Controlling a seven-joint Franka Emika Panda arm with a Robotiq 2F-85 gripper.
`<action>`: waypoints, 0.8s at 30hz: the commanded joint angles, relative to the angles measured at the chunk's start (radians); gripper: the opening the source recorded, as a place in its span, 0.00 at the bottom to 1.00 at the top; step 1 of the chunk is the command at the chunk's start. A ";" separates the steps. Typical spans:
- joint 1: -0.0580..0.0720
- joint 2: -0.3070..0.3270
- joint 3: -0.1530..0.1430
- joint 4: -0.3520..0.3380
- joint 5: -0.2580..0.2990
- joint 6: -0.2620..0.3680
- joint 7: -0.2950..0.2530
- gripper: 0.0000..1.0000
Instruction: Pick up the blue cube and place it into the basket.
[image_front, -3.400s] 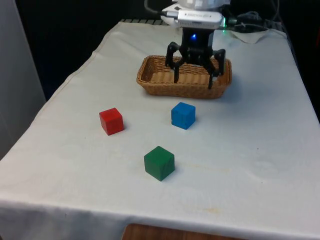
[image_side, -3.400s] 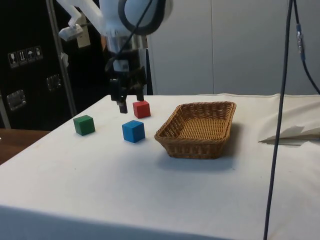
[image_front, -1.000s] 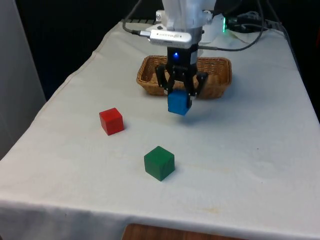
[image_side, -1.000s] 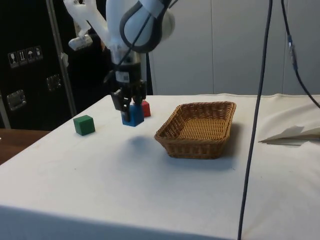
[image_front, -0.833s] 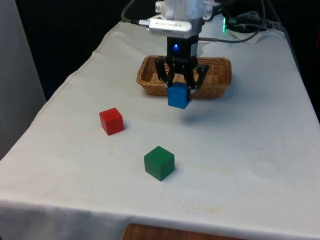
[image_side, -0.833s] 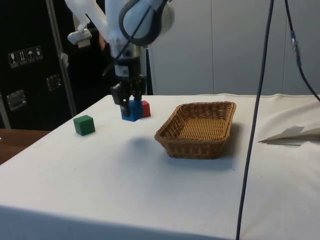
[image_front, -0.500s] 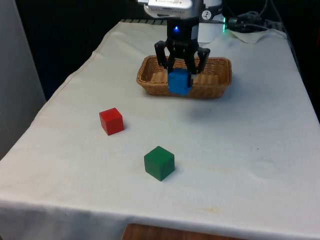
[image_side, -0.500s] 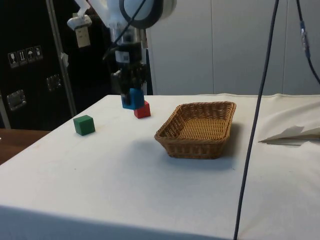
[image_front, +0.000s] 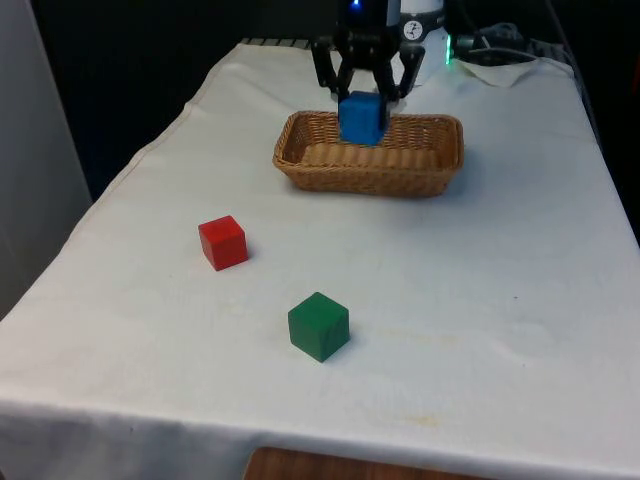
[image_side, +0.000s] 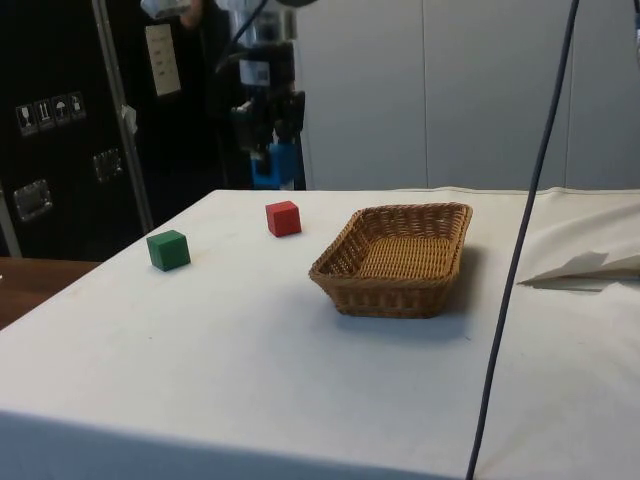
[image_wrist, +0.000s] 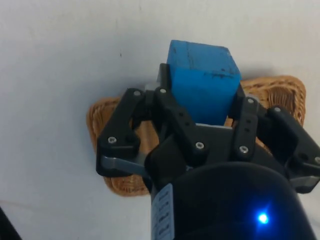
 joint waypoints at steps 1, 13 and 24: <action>-0.001 -0.018 0.001 -0.012 0.002 -0.004 -0.008 0.00; -0.003 -0.102 0.000 -0.107 0.008 0.003 -0.056 0.00; -0.002 -0.167 -0.006 -0.198 0.004 0.022 -0.081 0.00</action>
